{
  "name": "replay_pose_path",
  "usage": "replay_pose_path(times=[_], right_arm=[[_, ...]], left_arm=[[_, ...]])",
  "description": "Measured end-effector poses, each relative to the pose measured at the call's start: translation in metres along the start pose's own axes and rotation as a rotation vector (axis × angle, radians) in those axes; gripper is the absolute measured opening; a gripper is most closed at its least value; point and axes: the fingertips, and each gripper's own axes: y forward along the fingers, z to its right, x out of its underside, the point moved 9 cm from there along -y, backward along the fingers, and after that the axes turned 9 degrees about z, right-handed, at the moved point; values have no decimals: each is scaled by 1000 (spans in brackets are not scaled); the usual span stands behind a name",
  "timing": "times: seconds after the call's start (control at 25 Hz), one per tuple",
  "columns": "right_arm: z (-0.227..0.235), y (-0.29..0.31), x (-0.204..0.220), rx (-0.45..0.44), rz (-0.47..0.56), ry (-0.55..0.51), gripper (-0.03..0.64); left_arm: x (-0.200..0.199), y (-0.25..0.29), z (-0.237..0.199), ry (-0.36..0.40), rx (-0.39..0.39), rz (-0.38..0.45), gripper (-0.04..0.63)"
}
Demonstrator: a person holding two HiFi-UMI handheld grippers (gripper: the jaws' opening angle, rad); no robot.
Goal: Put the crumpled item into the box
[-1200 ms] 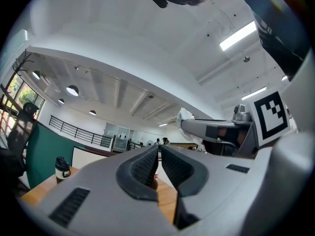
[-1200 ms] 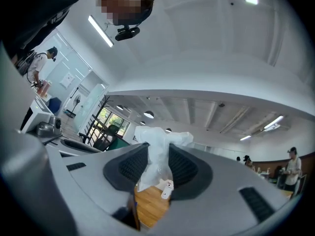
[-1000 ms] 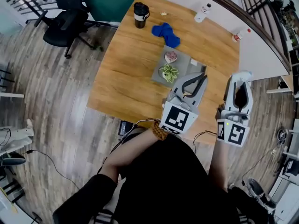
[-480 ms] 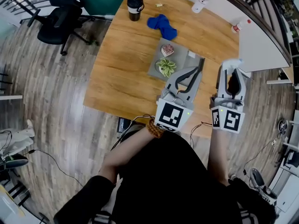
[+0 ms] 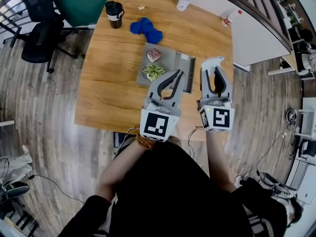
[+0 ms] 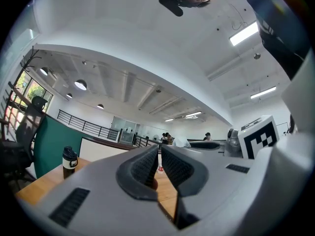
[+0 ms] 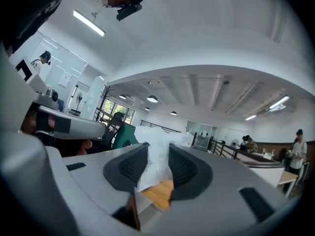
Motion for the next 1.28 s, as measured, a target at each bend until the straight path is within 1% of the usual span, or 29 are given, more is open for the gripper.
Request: replay_pose_path(times=[0.44,0.6,0.72,0.84,1.0,1.16,1.28], right_arm=[[-5,-12,31,-3,-77,43,143],[-10,-17,39,-9,-116,52,143],[-16,-18,41,-17,-129,58,144],[-18,-17,50,-29,-134,59,144],[-21,-13,57,-49,-171,55,144],[-19,-5,63,-60,-177,48,144],[-18,0,69,-72,-191,47,144]], left_arm=[[0,-1,11,14,38,-17,38],[0,-6,11,-5,17,-18,38],[-2,-11,7,-3,4,-20,38],[-1,-12,6,2,3,-25,38],[0,-12,8,0,5,-29,38],[1,-12,8,12,8,-31,38],[3,-11,8,5,1,-41,38]])
